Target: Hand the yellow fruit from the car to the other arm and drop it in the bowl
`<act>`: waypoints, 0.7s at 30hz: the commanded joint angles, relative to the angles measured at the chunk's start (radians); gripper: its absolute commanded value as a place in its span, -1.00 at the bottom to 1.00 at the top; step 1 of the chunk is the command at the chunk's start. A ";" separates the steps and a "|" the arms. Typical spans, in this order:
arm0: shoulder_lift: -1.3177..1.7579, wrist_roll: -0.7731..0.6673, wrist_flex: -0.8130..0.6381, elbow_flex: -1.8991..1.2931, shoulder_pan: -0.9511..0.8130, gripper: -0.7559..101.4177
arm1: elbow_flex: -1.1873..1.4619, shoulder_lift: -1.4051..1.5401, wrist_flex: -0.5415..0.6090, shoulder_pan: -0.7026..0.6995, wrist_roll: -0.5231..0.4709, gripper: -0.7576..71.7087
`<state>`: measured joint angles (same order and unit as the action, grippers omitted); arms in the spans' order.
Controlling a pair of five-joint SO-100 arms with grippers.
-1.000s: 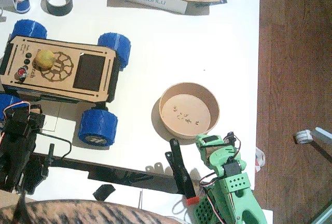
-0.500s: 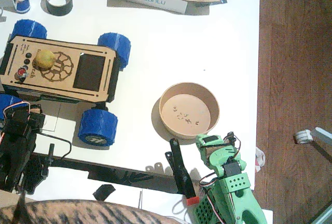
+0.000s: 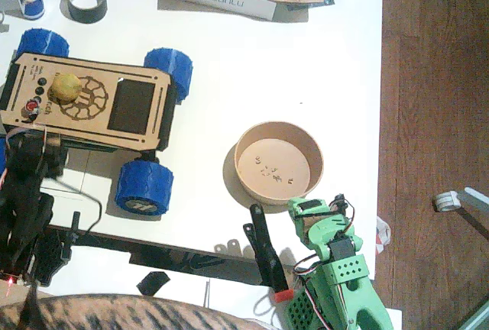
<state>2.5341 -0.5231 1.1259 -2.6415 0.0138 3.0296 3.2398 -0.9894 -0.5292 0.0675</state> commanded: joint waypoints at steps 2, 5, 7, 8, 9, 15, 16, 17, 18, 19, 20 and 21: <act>-0.158 0.002 0.124 0.311 -0.008 -0.70 | -0.008 0.012 0.006 0.005 -0.005 -0.98; -0.261 0.002 0.195 0.471 -0.008 -0.71 | -0.008 0.012 0.006 0.005 -0.005 -0.98; -0.302 0.000 0.225 0.554 -0.011 -0.71 | -0.008 0.012 0.006 0.005 -0.005 -0.98; -0.314 0.000 0.235 0.588 -0.011 -0.69 | -0.008 0.012 0.006 0.005 -0.005 -0.98; -0.324 0.000 0.239 0.615 -0.011 -0.68 | -0.008 0.012 0.006 0.005 -0.005 -0.98; -0.468 -0.002 0.202 0.669 -0.011 -0.64 | -0.006 0.012 0.006 0.005 -0.006 -0.98; -0.489 -0.002 0.189 0.669 -0.017 -0.64 | -0.006 0.012 0.006 0.005 -0.006 -0.98; -0.503 -0.002 0.176 0.669 -0.031 -0.63 | -0.006 0.012 0.006 0.005 -0.006 -0.98; -0.512 -0.002 0.156 0.669 -0.048 -0.62 | -0.006 0.012 0.006 0.005 -0.006 -0.98; -0.517 -0.003 0.132 0.669 -0.067 -0.61 | -0.006 0.012 0.006 0.005 -0.006 -0.98; -0.522 -0.003 0.106 0.669 -0.089 -0.59 | -0.006 0.012 0.006 0.005 -0.006 -0.98; -0.525 -0.003 0.086 0.669 -0.112 -0.57 | -0.006 0.012 0.006 0.005 -0.006 -0.98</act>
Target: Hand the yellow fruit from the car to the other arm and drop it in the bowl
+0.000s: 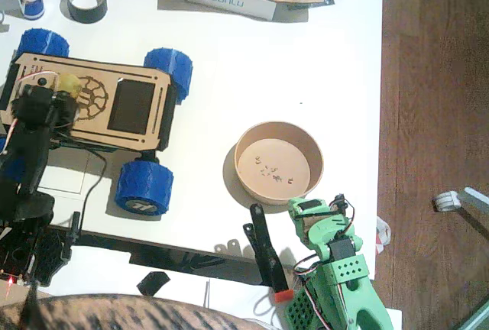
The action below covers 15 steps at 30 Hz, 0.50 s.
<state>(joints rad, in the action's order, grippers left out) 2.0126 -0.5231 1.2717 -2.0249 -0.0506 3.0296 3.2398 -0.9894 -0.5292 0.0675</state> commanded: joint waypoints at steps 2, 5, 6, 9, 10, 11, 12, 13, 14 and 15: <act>-0.003 -0.005 -0.084 0.052 -0.083 -0.55 | -0.006 0.012 0.006 0.005 -0.006 -0.98; 0.021 -0.005 -0.084 0.052 -0.097 -0.54 | -0.006 0.012 0.006 0.005 -0.008 -0.98; 0.034 -0.005 -0.078 0.052 -0.089 -0.54 | -0.006 0.012 0.006 0.005 -0.008 -0.98; 0.069 -0.005 -0.084 0.054 -0.081 -0.53 | -0.006 0.012 0.006 0.005 -0.008 -0.98; 0.075 -0.005 -0.098 0.054 -0.081 -0.51 | -0.006 0.012 0.006 0.005 -0.008 -0.98; 0.075 -0.005 -0.112 0.054 -0.081 -0.50 | -0.006 0.012 0.006 0.003 -0.008 -0.98; 0.074 -0.005 -0.123 0.054 -0.081 -0.49 | -0.006 0.012 0.006 0.003 -0.008 -0.98; 0.064 -0.005 -0.138 0.055 -0.081 -0.47 | -0.006 0.012 0.006 0.003 -0.008 -0.98; 0.051 -0.005 -0.164 0.055 -0.074 -0.46 | -0.006 0.012 0.006 0.003 -0.008 -0.98; 0.026 -0.005 -0.184 0.063 -0.064 -0.45 | -0.006 0.012 0.006 0.003 -0.008 -0.98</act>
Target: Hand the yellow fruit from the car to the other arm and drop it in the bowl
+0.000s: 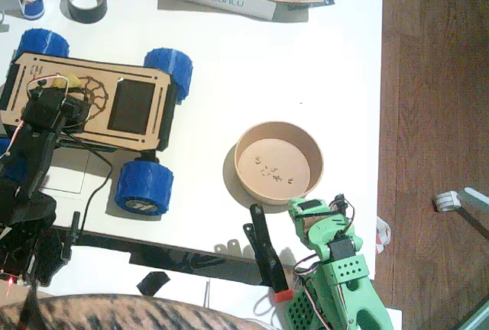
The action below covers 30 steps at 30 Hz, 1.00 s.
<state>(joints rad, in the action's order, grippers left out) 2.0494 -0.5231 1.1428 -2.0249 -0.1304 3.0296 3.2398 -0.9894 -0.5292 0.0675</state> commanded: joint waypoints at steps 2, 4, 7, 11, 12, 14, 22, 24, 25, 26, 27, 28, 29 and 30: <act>-0.080 -0.005 -0.061 0.107 0.037 -0.45 | -0.006 0.012 0.006 0.003 -0.008 -0.98; -0.147 0.002 -0.046 0.175 0.060 -0.46 | -0.006 0.012 0.006 0.003 -0.009 -0.98; -0.222 0.008 -0.008 0.284 0.083 -0.46 | -0.006 0.012 0.006 0.003 -0.009 -0.98; -0.310 0.009 0.025 0.397 0.091 -0.45 | -0.006 0.012 0.006 0.003 -0.009 -0.98; -0.328 0.009 0.029 0.419 0.091 -0.45 | -0.006 0.012 0.006 0.003 -0.009 -0.98; -0.365 0.011 0.031 0.451 0.092 -0.43 | -0.006 0.012 0.006 0.003 -0.009 -0.98; -0.525 0.012 -0.109 0.486 0.107 -0.41 | -0.006 0.012 0.006 0.002 -0.009 -0.98; -0.560 0.012 -0.146 0.486 0.107 -0.39 | -0.006 0.012 0.006 0.002 -0.009 -0.98; -0.581 0.012 -0.160 0.486 0.107 -0.37 | -0.006 0.012 0.006 0.002 -0.009 -0.98; -0.604 0.012 -0.172 0.486 0.107 -0.34 | -0.006 0.012 0.006 0.002 -0.009 -0.98; -0.626 0.012 -0.183 0.486 0.109 -0.30 | -0.006 0.012 0.006 0.002 -0.009 -0.98; -0.644 0.012 -0.193 0.486 0.117 -0.26 | -0.006 0.012 0.006 0.002 -0.009 -0.98; -0.661 0.012 -0.199 0.486 0.127 -0.25 | -0.006 0.012 0.006 0.002 -0.009 -0.98; -0.676 0.012 -0.199 0.486 0.138 -0.23 | -0.006 0.012 0.006 0.002 -0.009 -0.98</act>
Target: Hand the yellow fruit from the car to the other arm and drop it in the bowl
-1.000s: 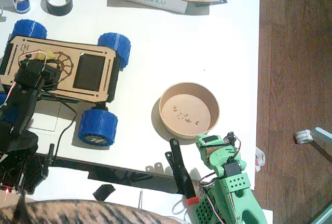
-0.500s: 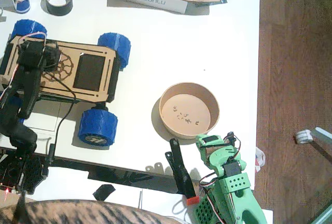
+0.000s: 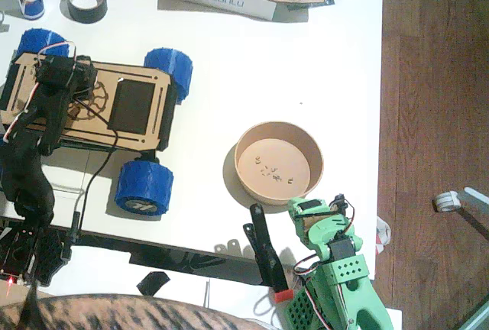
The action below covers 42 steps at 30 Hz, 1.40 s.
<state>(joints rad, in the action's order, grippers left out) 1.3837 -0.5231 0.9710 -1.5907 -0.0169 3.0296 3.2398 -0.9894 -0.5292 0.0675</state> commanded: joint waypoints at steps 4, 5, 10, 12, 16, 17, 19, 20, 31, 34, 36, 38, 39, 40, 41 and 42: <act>-0.058 0.012 -0.038 0.052 0.064 -0.20 | -0.006 0.012 0.006 0.002 -0.009 -0.98; -0.066 0.012 -0.040 0.052 0.077 -0.19 | -0.006 0.012 0.006 0.002 -0.009 -0.98; -0.087 0.015 -0.034 0.052 0.129 -0.20 | -0.006 0.012 0.006 0.002 -0.009 -0.98; -0.095 0.015 -0.037 0.052 0.130 -0.21 | -0.006 0.012 0.006 0.002 -0.009 -0.98; -0.121 0.015 -0.051 0.052 0.130 -0.21 | -0.006 0.012 0.006 0.002 -0.011 -0.98; -0.124 0.015 -0.051 0.052 0.130 -0.21 | -0.006 0.012 0.006 0.002 -0.011 -0.98; -0.123 0.015 -0.052 0.052 0.130 -0.21 | -0.006 0.012 0.006 0.002 -0.011 -0.98; -0.123 0.015 -0.051 0.052 0.130 -0.21 | -0.006 0.012 0.006 0.002 -0.011 -0.98; -0.127 0.015 -0.049 0.051 0.121 -0.25 | -0.006 0.012 0.006 0.002 -0.011 -0.98; -0.138 0.015 -0.049 0.051 0.123 -0.29 | -0.006 0.012 0.006 0.002 -0.011 -0.98; -0.144 0.015 -0.049 0.051 0.124 -0.40 | -0.006 0.012 0.006 0.002 -0.011 -0.98; -0.146 0.015 -0.049 0.051 0.126 -0.81 | -0.006 0.012 0.006 0.002 -0.011 -0.98; -0.144 0.015 -0.048 0.051 0.127 -0.98 | -0.006 0.012 0.006 0.002 -0.011 -0.98; -0.143 0.015 -0.044 0.051 0.129 -0.98 | -0.006 0.012 0.006 0.002 -0.011 -0.98; -0.141 0.015 -0.041 0.051 0.129 -0.98 | -0.006 0.012 0.006 0.002 -0.011 -0.98; -0.141 0.015 -0.040 0.051 0.129 -0.98 | -0.006 0.012 0.006 0.002 -0.011 -0.98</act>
<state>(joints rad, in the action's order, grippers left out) 1.2318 -0.5231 0.9327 -1.5754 0.1120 3.0296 3.2398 -0.9894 -0.5292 0.0675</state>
